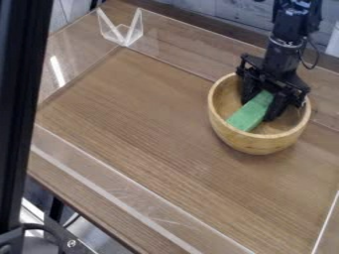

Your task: Remove the green block from inside the brown bowl and put it on the table

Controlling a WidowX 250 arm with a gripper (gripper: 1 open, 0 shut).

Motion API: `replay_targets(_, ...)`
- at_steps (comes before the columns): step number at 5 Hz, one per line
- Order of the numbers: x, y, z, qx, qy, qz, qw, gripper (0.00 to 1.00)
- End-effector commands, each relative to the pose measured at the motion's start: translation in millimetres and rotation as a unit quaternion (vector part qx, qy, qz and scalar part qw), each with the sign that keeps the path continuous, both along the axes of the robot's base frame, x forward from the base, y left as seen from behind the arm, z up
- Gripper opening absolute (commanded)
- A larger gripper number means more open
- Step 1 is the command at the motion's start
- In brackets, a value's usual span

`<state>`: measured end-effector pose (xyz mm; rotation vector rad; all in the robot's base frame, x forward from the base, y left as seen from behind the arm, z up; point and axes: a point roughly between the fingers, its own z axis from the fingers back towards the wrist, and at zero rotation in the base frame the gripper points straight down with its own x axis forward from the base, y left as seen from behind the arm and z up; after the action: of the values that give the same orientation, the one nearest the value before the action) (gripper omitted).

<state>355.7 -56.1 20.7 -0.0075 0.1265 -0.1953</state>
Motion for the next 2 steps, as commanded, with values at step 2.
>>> replay_targets(2,-3.0,2.1,2.5,-0.009,-0.004,-0.003,0.9999,0.0)
